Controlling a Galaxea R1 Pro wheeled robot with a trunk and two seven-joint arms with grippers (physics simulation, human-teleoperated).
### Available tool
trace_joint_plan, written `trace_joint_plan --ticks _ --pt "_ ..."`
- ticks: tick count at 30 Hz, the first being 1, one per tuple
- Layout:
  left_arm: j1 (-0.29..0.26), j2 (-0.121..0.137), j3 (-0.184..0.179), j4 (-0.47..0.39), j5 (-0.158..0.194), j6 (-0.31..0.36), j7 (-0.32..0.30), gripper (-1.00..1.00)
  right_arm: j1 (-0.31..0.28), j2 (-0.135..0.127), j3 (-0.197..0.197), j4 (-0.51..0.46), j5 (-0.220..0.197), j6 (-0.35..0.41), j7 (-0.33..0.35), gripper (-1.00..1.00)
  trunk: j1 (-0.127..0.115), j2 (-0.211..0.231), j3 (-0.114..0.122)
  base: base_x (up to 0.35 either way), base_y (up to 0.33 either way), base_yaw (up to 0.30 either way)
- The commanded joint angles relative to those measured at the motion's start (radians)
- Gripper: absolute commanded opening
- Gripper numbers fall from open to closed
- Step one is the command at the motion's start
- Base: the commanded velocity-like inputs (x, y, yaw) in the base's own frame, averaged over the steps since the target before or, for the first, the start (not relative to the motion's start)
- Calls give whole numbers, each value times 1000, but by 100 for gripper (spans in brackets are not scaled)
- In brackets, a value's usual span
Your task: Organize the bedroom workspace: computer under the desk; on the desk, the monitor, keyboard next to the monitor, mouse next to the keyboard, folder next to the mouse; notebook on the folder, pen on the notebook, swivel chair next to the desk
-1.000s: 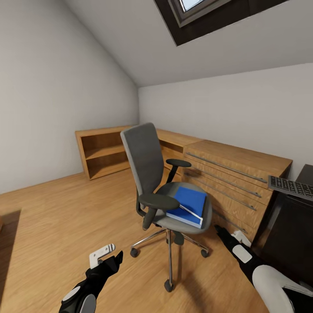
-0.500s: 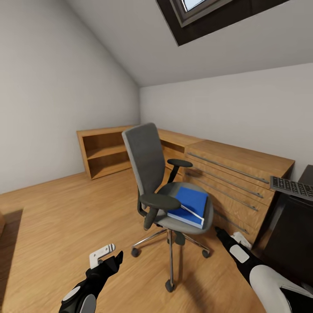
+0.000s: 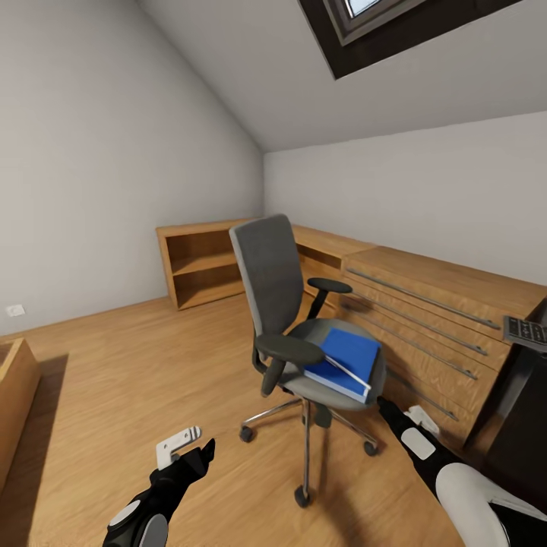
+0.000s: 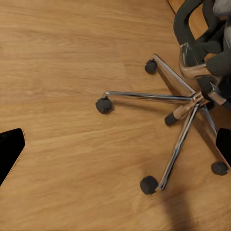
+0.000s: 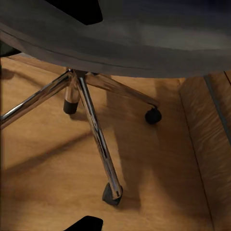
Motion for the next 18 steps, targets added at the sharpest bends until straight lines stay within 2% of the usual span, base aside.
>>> trace_joint_plan --ticks 1,9,18 --pt "0 0 -1 -1 10 2 9 100 -1 0 7 2 -13 -4 6 100 0 0 -1 0 0 175" --pt "0 0 -2 -1 11 0 9 100 -1 0 7 2 -13 -5 6 100 0 0 -1 -2 0 164" --pt "0 0 -1 -1 12 1 9 100 -1 1 7 2 -13 -6 6 100 0 0 -1 -139 0 20"
